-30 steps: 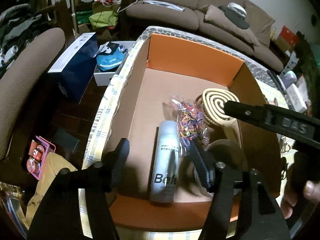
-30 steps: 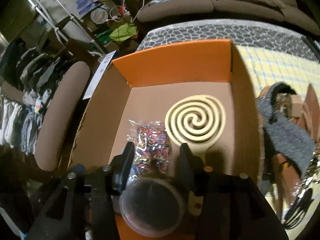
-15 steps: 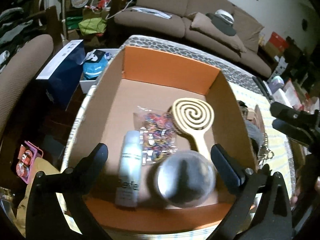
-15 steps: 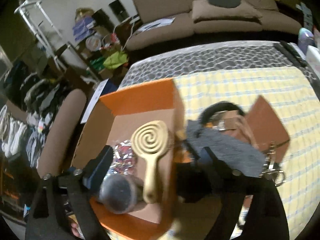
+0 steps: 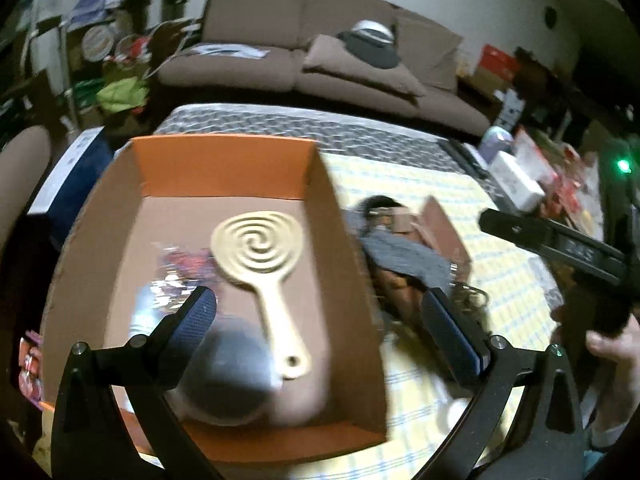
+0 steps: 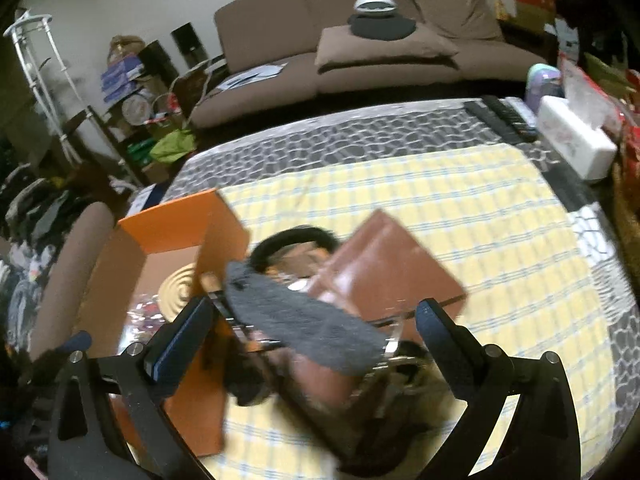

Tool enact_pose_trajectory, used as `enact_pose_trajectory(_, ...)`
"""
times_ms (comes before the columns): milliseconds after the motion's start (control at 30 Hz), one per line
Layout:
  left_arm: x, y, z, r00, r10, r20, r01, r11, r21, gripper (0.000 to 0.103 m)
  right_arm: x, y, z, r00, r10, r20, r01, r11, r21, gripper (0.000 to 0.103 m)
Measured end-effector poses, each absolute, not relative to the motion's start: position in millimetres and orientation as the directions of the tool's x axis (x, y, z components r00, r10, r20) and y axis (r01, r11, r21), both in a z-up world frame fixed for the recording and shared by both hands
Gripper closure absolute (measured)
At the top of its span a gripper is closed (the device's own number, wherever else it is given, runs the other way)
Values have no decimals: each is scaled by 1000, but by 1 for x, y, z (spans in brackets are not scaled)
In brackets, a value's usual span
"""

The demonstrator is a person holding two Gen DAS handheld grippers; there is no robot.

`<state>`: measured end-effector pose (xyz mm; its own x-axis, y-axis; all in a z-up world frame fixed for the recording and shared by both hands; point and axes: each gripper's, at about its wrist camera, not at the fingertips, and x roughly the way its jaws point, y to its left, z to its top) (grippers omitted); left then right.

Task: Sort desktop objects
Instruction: 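Move both tools back toward the black hair clip and keys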

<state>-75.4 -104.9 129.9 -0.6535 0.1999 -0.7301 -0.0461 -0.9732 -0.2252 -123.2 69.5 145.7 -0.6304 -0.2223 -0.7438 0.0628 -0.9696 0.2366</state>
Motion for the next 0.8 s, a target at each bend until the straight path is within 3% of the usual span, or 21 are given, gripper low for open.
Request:
enact_pose_trajectory(400, -68, -4, 119, -619, 266, -739, -240, -960, -145, 0, -119, 136, 128, -589, -165, -791, -28, -974, 225, 0)
enact_pose_trajectory(800, -70, 28, 92, -572, 242, -784, -236, -964, -125, 0, -116, 164, 109, -533, -184, -826, -80, -961, 266, 0)
